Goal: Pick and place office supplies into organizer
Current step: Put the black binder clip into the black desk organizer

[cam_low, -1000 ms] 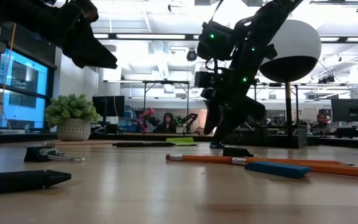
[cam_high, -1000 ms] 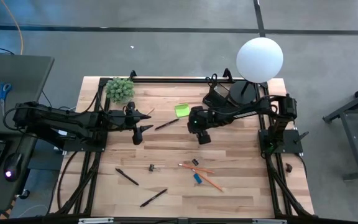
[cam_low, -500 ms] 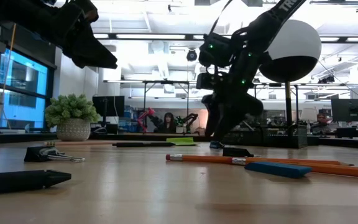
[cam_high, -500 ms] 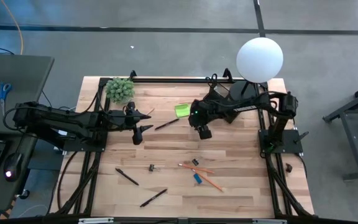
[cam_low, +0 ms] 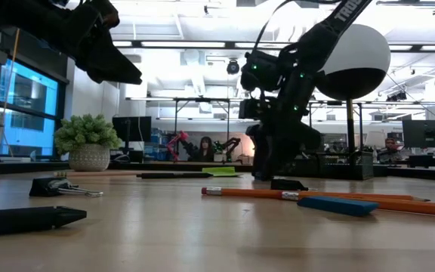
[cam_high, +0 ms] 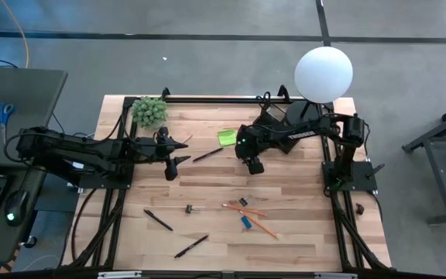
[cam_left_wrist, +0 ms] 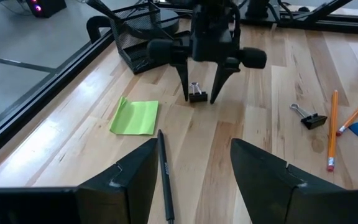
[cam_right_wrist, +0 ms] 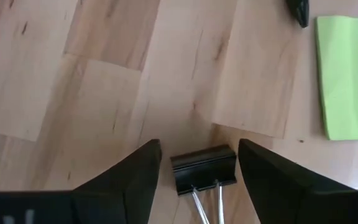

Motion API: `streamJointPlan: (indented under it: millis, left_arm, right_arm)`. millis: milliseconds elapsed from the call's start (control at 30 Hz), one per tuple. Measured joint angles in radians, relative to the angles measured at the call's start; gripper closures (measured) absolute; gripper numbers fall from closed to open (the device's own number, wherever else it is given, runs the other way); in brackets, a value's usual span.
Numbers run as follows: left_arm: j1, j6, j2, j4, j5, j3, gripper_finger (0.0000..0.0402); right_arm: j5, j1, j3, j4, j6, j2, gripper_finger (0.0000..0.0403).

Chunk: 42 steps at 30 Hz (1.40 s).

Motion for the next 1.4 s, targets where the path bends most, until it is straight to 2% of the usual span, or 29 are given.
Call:
streamJointPlan:
  millis: [700,867,1033,1200,1400]
  left_arm:
    - [0.000,0.000,0.000,-0.001,0.000,0.000,0.0213]
    - [0.000,0.000,0.000,-0.001,0.000,0.000,0.0213]
    - [0.000,0.000,0.000,-0.001,0.000,0.000,0.0213]
    - [0.000,0.000,0.000,-0.001,0.000,0.000,0.0213]
    - [0.000,0.000,0.000,-0.002,0.000,0.000,0.0213]
  right_arm:
    - [-0.002,0.001,0.004,-0.096,0.020,-0.004,0.0241]
    - [0.002,0.002,0.040,-0.130,0.079,0.000,0.0264]
    - [0.012,0.002,0.111,-0.216,0.089,0.003,0.0266]
    - [0.098,0.002,0.192,-0.304,0.091,0.003,0.0259]
    - [0.277,0.000,0.288,-0.386,0.079,0.002,0.0260]
